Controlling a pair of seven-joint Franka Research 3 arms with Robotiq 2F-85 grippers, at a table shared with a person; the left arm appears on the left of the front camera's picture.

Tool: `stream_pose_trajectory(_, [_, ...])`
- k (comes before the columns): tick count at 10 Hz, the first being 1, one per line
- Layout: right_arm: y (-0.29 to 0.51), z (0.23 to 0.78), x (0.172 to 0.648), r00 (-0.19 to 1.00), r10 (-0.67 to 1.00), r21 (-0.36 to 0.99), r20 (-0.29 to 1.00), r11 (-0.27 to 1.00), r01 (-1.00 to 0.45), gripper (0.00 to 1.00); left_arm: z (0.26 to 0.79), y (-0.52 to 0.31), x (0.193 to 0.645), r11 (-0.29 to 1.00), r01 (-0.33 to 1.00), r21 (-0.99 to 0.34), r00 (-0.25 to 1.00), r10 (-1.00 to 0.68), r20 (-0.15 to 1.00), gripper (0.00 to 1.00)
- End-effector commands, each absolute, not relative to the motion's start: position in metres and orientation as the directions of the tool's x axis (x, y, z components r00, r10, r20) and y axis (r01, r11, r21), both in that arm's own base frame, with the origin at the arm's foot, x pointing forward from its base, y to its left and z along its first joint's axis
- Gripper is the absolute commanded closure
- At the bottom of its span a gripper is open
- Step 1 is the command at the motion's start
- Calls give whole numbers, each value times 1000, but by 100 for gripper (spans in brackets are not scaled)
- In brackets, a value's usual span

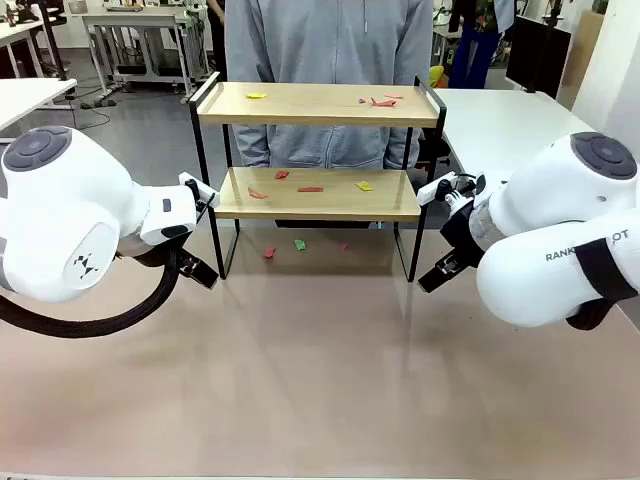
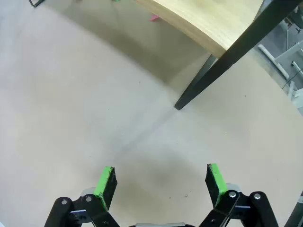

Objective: Clean the shelf.
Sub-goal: Pick up the Duster handed by the human.

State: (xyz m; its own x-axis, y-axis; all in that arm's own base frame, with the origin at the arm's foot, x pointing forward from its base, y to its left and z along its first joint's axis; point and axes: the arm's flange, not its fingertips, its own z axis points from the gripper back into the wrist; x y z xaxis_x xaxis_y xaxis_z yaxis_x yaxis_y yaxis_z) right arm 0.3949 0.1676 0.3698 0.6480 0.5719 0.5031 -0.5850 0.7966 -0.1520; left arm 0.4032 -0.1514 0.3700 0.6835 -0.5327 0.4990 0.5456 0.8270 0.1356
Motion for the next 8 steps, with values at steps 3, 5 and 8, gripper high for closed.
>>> stream_pose_trajectory(3, [168,370,395,648,572,-152,503,797,-585,0,370,-151,403,827,546,136,683,-533,499,0])
stream_pose_trajectory(5, [168,370,395,648,572,-152,503,797,-585,0,370,-151,403,827,546,136,683,-533,499,0])
stream_pose_trajectory(8, [168,370,395,648,572,-152,503,797,-585,0,370,-151,403,827,546,136,683,-533,499,0])
